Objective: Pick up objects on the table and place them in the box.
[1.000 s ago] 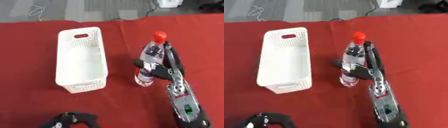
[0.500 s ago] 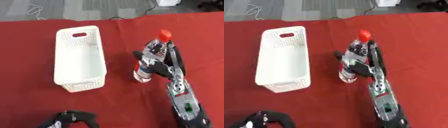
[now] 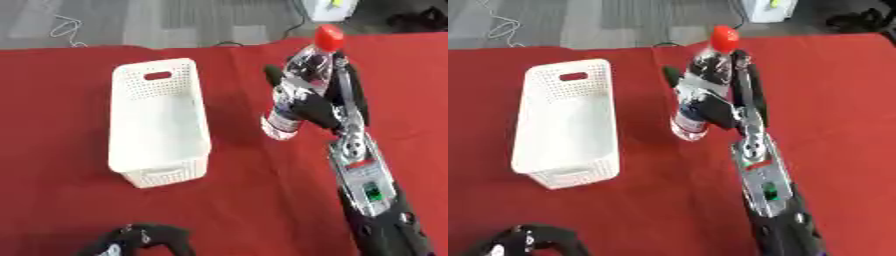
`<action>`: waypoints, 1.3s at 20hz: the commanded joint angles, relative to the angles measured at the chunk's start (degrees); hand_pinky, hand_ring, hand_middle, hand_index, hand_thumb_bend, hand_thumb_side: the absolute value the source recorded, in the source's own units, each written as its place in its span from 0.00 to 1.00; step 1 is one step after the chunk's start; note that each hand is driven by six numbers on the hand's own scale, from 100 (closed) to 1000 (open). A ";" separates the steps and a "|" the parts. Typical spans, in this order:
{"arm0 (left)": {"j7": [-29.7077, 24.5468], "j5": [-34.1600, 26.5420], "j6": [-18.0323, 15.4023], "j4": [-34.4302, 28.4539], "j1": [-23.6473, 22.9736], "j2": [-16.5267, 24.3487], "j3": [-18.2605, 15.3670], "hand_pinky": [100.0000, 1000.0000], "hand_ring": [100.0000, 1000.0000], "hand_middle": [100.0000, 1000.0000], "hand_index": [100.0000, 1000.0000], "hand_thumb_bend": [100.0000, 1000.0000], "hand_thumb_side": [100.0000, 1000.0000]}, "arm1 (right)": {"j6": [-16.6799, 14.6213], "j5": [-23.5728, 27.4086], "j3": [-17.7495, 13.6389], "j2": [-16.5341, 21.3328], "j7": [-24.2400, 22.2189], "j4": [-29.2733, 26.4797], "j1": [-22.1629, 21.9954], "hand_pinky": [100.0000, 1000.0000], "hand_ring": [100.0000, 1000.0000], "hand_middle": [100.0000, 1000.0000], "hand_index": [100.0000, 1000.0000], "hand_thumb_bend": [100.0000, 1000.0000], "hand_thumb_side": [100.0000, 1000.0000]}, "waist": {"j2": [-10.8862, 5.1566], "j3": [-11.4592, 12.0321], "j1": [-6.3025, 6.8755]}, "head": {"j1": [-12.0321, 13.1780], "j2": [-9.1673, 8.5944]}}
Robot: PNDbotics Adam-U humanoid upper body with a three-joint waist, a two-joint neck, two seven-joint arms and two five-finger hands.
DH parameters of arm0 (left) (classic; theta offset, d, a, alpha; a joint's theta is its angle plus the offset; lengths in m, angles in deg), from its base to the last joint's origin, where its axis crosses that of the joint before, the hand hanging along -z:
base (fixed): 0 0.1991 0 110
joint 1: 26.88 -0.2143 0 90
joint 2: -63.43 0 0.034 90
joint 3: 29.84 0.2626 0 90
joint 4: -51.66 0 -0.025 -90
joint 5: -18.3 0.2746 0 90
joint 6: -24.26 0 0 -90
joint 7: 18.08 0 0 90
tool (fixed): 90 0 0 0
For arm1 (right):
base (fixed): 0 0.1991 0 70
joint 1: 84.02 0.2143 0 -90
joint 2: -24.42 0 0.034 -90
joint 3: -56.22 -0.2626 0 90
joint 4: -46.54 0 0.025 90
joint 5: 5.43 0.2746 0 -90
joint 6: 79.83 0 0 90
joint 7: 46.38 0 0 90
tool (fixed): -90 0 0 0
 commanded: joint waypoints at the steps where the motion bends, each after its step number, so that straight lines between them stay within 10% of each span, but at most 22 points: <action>1: -4.84 -0.66 -4.41 -0.67 0.01 0.64 -0.11 0.68 0.69 0.57 0.92 0.09 0.84 | -0.05 -1.07 0.14 0.98 0.81 -0.34 2.75 0.00 0.00 0.00 0.00 0.09 0.00 | -2.01 -0.04 -0.26 | 0.22 -0.65; 15: -4.87 -2.68 -2.43 0.18 -1.02 2.24 0.11 0.68 0.69 0.57 0.92 0.11 0.83 | 0.69 0.21 2.63 7.16 -0.11 12.39 20.93 0.00 0.00 0.00 0.00 0.04 0.00 | -5.75 0.91 -3.20 | 2.64 -0.81; 26: -4.45 -4.15 -0.68 0.58 -1.46 3.06 -0.26 0.68 0.69 0.57 0.92 0.12 0.81 | -1.08 -4.85 4.31 5.38 -1.57 24.00 24.63 0.00 0.00 0.00 0.00 0.10 0.00 | -8.08 2.84 -5.11 | 4.48 -0.85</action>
